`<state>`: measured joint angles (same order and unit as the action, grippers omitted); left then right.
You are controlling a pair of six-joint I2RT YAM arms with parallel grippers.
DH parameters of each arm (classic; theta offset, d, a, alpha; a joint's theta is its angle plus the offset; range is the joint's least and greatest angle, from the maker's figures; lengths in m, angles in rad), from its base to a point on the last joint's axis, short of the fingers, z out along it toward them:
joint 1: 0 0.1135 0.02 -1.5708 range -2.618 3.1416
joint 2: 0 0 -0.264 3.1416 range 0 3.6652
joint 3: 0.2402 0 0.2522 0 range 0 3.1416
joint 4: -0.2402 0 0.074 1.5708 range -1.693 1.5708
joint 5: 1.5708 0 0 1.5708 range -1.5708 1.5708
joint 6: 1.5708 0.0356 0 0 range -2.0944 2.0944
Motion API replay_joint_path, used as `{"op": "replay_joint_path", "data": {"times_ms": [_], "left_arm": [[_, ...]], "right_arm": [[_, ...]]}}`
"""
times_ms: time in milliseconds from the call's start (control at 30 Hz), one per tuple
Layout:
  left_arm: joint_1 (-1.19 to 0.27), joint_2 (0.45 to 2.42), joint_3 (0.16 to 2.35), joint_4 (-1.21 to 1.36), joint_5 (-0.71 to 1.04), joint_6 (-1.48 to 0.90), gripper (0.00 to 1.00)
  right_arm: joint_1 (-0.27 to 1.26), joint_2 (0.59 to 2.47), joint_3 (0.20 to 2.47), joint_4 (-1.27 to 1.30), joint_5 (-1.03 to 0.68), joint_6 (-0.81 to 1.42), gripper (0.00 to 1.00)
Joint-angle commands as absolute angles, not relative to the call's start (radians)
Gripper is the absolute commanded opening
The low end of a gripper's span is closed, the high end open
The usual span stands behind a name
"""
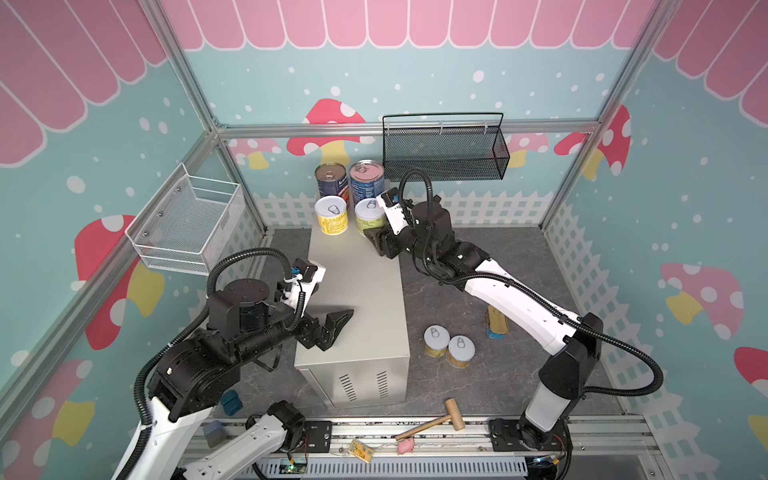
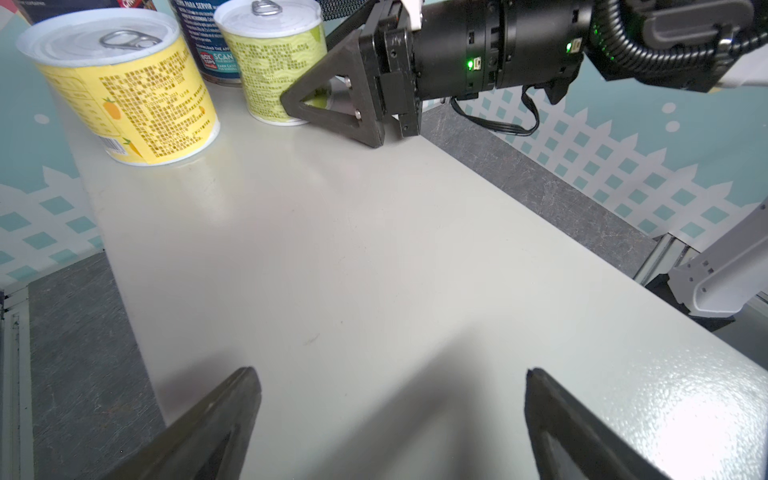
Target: Place and organize the canned foods onto the counter
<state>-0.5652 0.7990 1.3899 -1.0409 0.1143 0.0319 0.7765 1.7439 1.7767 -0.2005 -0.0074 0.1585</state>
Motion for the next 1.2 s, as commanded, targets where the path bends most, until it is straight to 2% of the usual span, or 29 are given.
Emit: {"op": "replay_joint_path", "data": {"times_ms": [0,267,633,933,1167], "left_arm": [[-0.570,0.784,1.385,-1.023,0.099,0.055,0.99],[-0.569,0.774,1.379,-1.024,0.095,0.054,0.99],[-0.571,0.773,1.376,-1.022,0.099,0.056,1.00],[-0.571,0.770,1.371,-1.022,0.100,0.054,0.99],[-0.571,0.760,1.369,-1.022,0.095,0.056,0.99]], "right_arm": [[0.766,1.782,1.793,-0.239,0.000,0.163,0.66],[0.765,1.784,1.792,-0.239,-0.018,0.177,0.66],[0.770,1.761,1.760,-0.191,-0.055,0.160,0.86],[0.770,1.783,1.791,-0.156,-0.028,0.129,0.93],[0.770,1.816,1.812,-0.113,-0.021,0.173,0.93]]}}
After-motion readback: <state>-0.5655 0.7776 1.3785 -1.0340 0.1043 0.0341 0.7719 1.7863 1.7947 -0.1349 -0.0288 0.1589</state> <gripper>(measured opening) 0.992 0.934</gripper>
